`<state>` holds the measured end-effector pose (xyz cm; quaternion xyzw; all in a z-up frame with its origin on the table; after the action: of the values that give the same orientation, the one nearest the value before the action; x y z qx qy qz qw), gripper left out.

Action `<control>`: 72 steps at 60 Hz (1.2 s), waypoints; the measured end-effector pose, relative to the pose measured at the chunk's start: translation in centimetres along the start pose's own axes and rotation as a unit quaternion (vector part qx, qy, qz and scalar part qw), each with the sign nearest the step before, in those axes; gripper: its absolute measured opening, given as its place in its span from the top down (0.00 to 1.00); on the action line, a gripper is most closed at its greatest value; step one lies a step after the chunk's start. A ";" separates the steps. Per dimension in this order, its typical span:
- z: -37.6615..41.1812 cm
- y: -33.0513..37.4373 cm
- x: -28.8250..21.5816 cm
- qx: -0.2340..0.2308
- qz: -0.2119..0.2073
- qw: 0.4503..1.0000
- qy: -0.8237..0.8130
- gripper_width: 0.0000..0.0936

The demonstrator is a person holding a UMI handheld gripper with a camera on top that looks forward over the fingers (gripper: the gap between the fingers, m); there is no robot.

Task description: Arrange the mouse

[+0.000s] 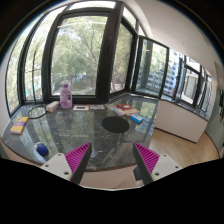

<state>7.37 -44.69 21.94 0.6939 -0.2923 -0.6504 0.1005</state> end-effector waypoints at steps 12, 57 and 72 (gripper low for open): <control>-0.4 0.4 2.6 0.000 0.019 1.000 -0.006 0.09; 34.4 -8.8 12.6 -0.210 0.065 0.972 0.082 0.08; 38.2 -14.2 11.2 -0.193 0.065 0.972 0.113 0.08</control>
<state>-25.64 -30.03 0.02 0.7098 -0.1926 -0.6040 0.3070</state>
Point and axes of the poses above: the point between the fingertips, and its own axes, seen from behind it with the camera up: z to the left, x down, y backward, against the way the camera looks, the point moved 1 cm from there along y, backward, against the way the camera looks, and after that the axes turned 4 degrees about z, right-handed, at the moved point
